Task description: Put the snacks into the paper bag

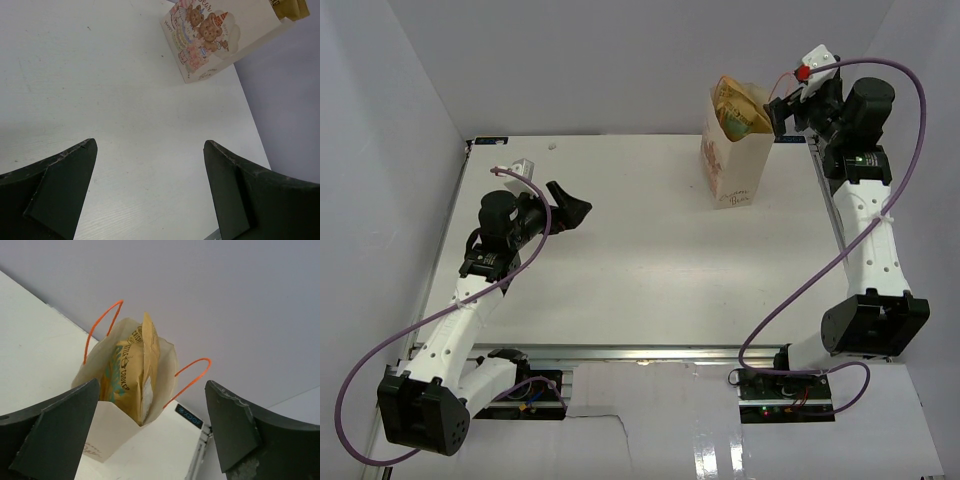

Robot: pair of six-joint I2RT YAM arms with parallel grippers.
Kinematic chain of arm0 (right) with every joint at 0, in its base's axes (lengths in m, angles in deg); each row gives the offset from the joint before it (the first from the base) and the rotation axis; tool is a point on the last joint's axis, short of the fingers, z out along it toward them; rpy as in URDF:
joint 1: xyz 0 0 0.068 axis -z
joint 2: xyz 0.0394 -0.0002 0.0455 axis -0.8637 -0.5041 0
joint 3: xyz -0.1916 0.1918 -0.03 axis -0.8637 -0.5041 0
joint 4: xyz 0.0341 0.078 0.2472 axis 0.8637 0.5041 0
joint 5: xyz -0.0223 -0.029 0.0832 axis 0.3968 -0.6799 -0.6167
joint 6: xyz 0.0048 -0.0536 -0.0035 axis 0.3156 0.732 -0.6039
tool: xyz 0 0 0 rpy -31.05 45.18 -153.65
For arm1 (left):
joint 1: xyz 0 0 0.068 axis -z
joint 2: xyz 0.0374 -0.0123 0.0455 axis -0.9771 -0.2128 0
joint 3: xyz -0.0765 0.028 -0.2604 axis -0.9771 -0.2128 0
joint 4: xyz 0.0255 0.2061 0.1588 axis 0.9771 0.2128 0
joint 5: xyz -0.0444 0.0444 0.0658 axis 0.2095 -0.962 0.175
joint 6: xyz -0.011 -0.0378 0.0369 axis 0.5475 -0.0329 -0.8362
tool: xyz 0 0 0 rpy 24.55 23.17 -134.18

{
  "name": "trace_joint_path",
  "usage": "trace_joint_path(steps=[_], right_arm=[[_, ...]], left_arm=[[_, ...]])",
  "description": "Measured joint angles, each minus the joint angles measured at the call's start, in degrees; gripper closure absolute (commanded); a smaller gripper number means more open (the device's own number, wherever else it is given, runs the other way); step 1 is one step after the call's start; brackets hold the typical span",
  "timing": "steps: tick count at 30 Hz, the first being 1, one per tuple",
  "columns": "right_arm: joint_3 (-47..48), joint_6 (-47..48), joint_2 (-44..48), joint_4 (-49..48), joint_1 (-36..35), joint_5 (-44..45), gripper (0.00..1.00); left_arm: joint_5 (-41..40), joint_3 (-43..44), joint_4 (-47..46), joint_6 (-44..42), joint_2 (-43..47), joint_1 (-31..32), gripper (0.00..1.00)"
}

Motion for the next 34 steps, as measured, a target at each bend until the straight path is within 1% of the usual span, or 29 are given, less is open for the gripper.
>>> trace_joint_path(steps=[5, 7, 13, 16, 18, 25, 34], right_arm=[[6.38, -4.42, 0.55, 8.24, 0.00, -1.79, 0.10], [4.42, -6.75, 2.73, 10.95, 0.00, -2.03, 0.10], [-19.50, -11.23, 16.17, 18.53, -0.04, 2.03, 0.10], [-27.91, -12.35, 20.44, 21.11, -0.07, 5.40, 0.10], [-31.34, -13.33, 23.10, 22.49, -0.04, 7.78, 0.10], [-34.58, -16.57, 29.22, 23.47, -0.04, 15.58, 0.10], [-35.28, -19.06, 33.90, 23.43, -0.04, 18.49, 0.10]], left_arm=[[-0.20, 0.07, 0.61, -0.63, 0.00, -0.04, 0.02], [-0.94, 0.13, 1.64, -1.16, 0.15, -0.04, 0.02], [-6.01, 0.15, 5.62, -2.29, 2.78, -0.04, 0.02], [-7.30, 0.11, 6.16, -2.71, 5.27, -0.04, 0.02], [-7.56, -0.07, 6.12, -2.82, 6.49, -0.04, 0.02], [-7.13, -0.57, 7.28, -2.95, 7.32, -0.04, 0.02], [-6.40, -1.03, 10.97, -3.32, 11.23, -0.04, 0.02]])
